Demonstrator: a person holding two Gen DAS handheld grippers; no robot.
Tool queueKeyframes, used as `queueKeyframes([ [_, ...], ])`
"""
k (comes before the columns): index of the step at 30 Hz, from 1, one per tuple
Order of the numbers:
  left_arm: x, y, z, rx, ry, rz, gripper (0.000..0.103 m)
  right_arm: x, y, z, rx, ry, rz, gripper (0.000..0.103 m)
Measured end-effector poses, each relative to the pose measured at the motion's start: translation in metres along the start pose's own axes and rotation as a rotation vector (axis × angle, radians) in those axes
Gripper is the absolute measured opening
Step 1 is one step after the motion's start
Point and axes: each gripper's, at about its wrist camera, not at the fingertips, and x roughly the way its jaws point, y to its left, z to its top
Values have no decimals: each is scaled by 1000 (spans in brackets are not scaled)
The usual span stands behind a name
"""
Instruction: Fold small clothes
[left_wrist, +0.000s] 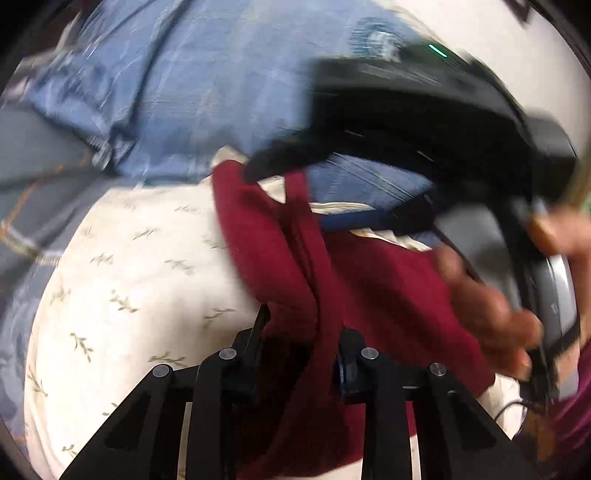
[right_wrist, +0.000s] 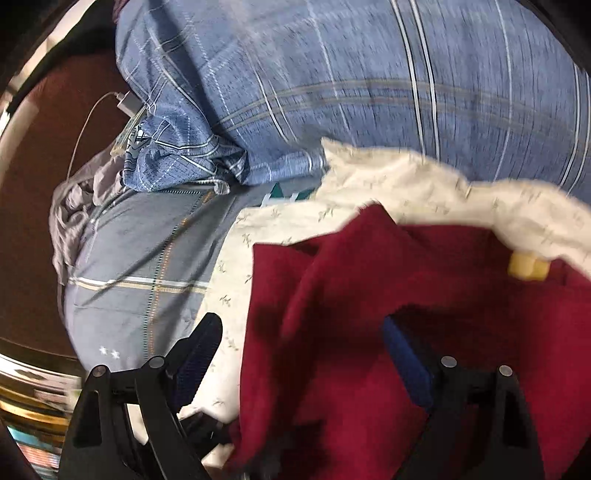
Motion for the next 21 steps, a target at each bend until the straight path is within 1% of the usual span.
queueKeyframes([
  [1,-2,-6,-2,27,-4,7,26,-1,4,0,-23,-2,-28,94],
  [2,-8,-9,-5,47,-8,14,26,2,9,-1,-48,16,-54,94],
  [4,-12,-17,-8,102,-23,38,26,15,17,-4,-92,74,-91,95],
  [6,-14,-22,-9,133,-28,40,26,28,19,-10,-120,117,-126,94],
  [8,-14,-27,-10,164,-26,53,24,36,16,-14,-132,127,-158,87],
  [9,-13,-27,-10,172,-25,57,24,35,11,-15,-126,108,-181,66],
  [10,-13,-27,-11,175,-19,59,25,32,4,-16,-109,94,-177,45],
  [12,-19,-25,-10,166,-11,51,32,20,-13,-19,-61,54,-106,33],
  [13,-24,-23,-10,159,-21,53,46,14,-19,-21,-53,34,-94,28],
  [14,-29,-24,-9,160,-38,73,70,9,-23,-24,-51,18,-85,26],
  [15,-32,-27,-9,167,-57,93,80,2,-29,-28,-45,-3,-70,25],
  [16,-38,-29,-10,180,-88,117,87,-2,-31,-29,-35,-15,-58,24],
  [17,-41,-32,-13,192,-104,136,87,-6,-36,-31,-25,-24,-41,24],
  [18,-41,-34,-15,204,-104,151,87,-12,-41,-33,-12,-37,-19,24],
  [19,-40,-36,-18,205,-88,152,87,-16,-43,-33,-4,-43,-7,24],
  [21,-32,-37,-24,166,-39,139,85,-24,-49,-35,14,-59,21,24],
])
